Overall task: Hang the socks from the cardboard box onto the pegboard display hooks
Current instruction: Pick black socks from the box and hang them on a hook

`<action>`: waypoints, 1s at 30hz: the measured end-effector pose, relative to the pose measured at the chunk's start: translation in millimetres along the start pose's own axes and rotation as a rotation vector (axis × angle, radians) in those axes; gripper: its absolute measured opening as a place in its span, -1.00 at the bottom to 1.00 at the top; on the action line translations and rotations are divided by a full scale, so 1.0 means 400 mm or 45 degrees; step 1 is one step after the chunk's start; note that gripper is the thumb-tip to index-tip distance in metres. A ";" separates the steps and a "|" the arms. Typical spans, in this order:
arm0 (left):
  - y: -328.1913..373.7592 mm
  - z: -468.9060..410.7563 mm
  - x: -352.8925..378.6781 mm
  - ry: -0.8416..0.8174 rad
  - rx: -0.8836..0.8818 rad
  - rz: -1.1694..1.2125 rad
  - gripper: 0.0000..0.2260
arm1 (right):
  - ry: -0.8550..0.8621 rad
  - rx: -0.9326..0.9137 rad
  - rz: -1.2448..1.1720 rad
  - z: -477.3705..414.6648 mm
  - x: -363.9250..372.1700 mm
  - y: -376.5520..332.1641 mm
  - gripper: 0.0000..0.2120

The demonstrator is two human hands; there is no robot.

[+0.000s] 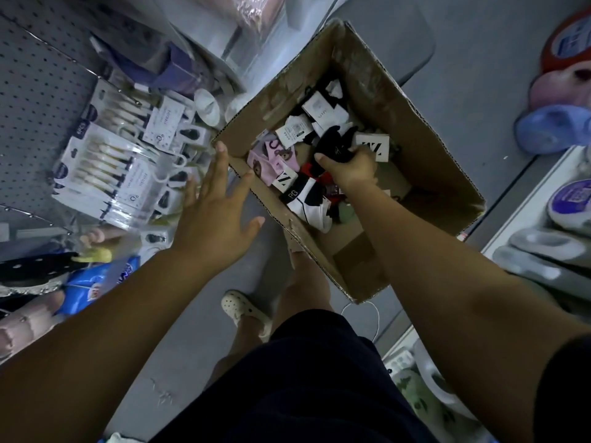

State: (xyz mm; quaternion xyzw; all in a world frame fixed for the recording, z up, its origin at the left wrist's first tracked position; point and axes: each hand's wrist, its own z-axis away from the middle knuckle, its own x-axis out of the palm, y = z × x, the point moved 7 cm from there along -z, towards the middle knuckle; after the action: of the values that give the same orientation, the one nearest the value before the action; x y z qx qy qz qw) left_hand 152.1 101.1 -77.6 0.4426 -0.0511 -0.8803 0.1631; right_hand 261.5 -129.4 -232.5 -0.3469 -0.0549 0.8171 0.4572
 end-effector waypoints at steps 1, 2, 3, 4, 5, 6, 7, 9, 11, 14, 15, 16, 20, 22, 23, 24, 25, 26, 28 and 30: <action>0.001 0.000 0.000 0.003 0.005 -0.002 -0.32 | -0.013 0.008 -0.045 -0.009 0.011 -0.003 -0.22; 0.002 0.001 0.001 0.008 0.010 -0.005 -0.33 | -0.029 0.007 -0.080 -0.016 0.020 -0.006 -0.23; 0.002 0.001 0.000 0.014 0.013 -0.007 -0.33 | -0.035 -0.008 -0.096 -0.028 0.030 -0.007 -0.29; 0.001 0.002 0.000 0.021 0.012 -0.005 -0.33 | -0.030 -0.022 -0.095 -0.033 0.034 -0.013 -0.38; 0.001 0.002 -0.001 0.028 0.009 0.002 -0.33 | -0.017 -0.022 -0.094 -0.037 0.036 -0.015 -0.48; 0.001 0.003 -0.001 0.029 0.007 0.009 -0.34 | -0.009 -0.026 -0.100 -0.040 0.037 -0.019 -0.59; 0.002 0.004 -0.001 0.029 0.005 0.014 -0.34 | 0.001 -0.028 -0.115 -0.043 0.036 -0.018 -0.68; 0.002 0.003 0.002 0.034 -0.001 0.016 -0.34 | 0.001 -0.043 -0.163 -0.046 0.033 -0.022 -0.79; 0.003 0.002 0.001 0.039 -0.012 0.023 -0.35 | -0.024 -0.064 -0.217 -0.026 0.021 -0.026 -0.86; 0.006 0.006 -0.002 0.025 -0.020 0.075 -0.37 | -0.076 -0.121 -0.347 0.040 -0.021 -0.035 -0.83; 0.006 0.008 -0.004 0.021 -0.033 0.089 -0.38 | -0.106 -0.139 -0.402 0.067 -0.040 -0.037 -0.81; 0.007 0.010 -0.008 0.017 -0.052 0.104 -0.40 | -0.146 -0.160 -0.460 0.096 -0.061 -0.039 -0.80; 0.025 0.011 -0.044 0.141 -0.123 0.302 -0.51 | -0.396 -0.218 -0.640 0.217 -0.141 -0.061 -0.75; 0.062 0.024 -0.079 0.256 -0.091 0.496 -0.51 | -0.577 -0.225 -0.692 0.281 -0.168 -0.076 -0.72; 0.081 0.031 -0.090 0.237 -0.122 0.689 -0.52 | -0.656 -0.231 -0.696 0.313 -0.180 -0.082 -0.70; 0.098 0.033 -0.087 0.143 -0.203 0.926 -0.52 | -0.721 -0.243 -0.689 0.342 -0.190 -0.087 -0.68; 0.113 0.031 -0.073 0.015 -0.311 1.150 -0.48 | -0.773 -0.256 -0.666 0.372 -0.201 -0.092 -0.65; 0.132 0.031 -0.066 -0.103 -0.400 1.313 -0.38 | -0.811 -0.275 -0.633 0.399 -0.212 -0.095 -0.63; 0.165 0.038 -0.053 -0.256 -0.501 1.611 -0.19 | -0.885 -0.313 -0.562 0.451 -0.226 -0.101 -0.62; 0.194 0.049 -0.054 -0.265 -0.470 1.831 -0.38 | -0.934 -0.323 -0.526 0.494 -0.233 -0.103 -0.65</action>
State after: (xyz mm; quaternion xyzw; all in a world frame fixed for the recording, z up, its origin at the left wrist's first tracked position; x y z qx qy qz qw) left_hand 167.3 34.3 -31.1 0.1801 -0.1945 -0.5883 0.7640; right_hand 200.6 -134.0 -18.5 -0.0687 -0.3817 0.7644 0.5151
